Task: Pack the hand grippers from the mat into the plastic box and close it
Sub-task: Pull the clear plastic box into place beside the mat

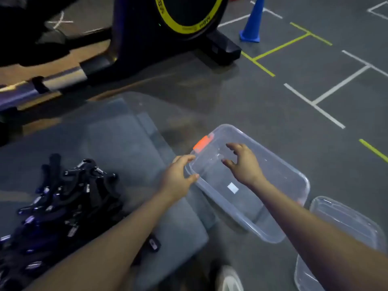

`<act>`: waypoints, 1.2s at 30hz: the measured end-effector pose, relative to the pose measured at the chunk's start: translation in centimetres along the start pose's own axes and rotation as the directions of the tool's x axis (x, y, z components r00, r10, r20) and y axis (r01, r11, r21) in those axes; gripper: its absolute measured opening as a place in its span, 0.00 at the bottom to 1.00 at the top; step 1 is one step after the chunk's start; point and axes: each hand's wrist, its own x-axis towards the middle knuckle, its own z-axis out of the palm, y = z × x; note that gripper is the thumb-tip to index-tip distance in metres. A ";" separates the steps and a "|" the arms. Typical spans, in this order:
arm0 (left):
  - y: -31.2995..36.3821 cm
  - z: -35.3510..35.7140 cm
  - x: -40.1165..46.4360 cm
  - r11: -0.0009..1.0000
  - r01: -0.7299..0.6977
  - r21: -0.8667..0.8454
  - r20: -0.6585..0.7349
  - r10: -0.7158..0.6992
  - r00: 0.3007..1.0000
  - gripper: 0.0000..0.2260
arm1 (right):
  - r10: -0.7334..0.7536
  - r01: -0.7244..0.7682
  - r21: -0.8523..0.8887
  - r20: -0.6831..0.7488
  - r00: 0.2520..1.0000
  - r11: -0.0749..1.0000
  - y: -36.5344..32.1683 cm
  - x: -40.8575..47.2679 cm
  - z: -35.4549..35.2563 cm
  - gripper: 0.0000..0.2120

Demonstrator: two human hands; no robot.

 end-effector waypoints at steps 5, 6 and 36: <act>-4.1 5.7 2.1 0.989 -0.099 0.107 0.038 0.095 0.995 0.21 | 0.034 -0.034 -0.009 -0.026 0.999 0.999 6.0 0.2 3.8 0.24; -4.6 6.9 2.5 0.986 -0.115 0.122 0.044 0.111 0.993 0.21 | 0.042 -0.042 -0.003 -0.026 0.999 0.999 7.1 0.1 4.6 0.24; -3.7 16.0 0.1 0.873 -0.175 0.455 0.246 0.066 0.967 0.14 | 0.039 -0.048 0.032 0.252 0.967 0.998 19.0 -6.1 5.7 0.16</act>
